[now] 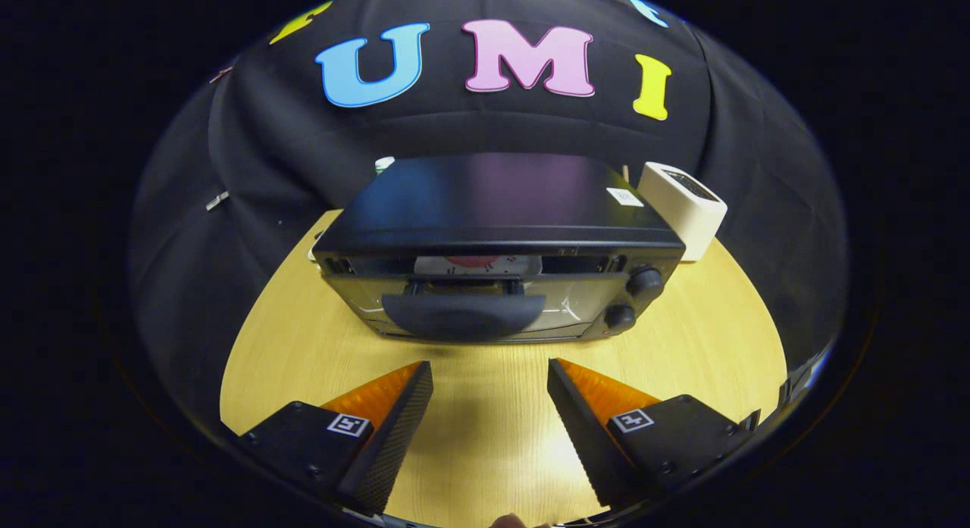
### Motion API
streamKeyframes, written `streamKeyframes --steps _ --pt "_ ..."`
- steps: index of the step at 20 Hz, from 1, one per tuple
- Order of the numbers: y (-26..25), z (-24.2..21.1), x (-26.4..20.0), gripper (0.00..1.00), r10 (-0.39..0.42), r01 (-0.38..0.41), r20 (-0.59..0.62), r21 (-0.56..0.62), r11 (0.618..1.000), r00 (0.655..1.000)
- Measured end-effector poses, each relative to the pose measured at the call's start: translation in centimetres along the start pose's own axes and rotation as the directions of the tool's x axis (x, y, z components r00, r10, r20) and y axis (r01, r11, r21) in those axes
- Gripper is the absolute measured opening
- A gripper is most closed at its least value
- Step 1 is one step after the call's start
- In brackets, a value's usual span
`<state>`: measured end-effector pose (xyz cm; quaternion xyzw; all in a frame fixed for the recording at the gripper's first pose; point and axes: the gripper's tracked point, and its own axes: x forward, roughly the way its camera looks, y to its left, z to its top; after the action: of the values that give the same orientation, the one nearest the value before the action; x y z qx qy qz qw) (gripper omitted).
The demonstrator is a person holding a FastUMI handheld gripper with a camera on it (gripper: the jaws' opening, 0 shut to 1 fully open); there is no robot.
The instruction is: Open the toaster oven, put the food inside, and close the toaster oven door.
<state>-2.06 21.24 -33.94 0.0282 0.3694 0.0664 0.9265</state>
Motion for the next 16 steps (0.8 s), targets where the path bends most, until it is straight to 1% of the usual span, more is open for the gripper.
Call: streamKeyframes --steps 3,8,11,16 --pt "-1.1 1.6 -1.5 0.99 0.006 -0.005 0.064 -0.017 1.0 0.998" --pt "-3.4 5.8 -4.7 0.99 0.02 -0.015 0.18 -0.025 1.0 0.983" --pt "-5.4 9.3 -7.5 0.99 0.019 -0.012 0.269 -0.027 1.0 0.963" --pt "-10.0 15.0 -12.2 0.99 -0.005 0.002 0.398 0.009 1.0 0.918"
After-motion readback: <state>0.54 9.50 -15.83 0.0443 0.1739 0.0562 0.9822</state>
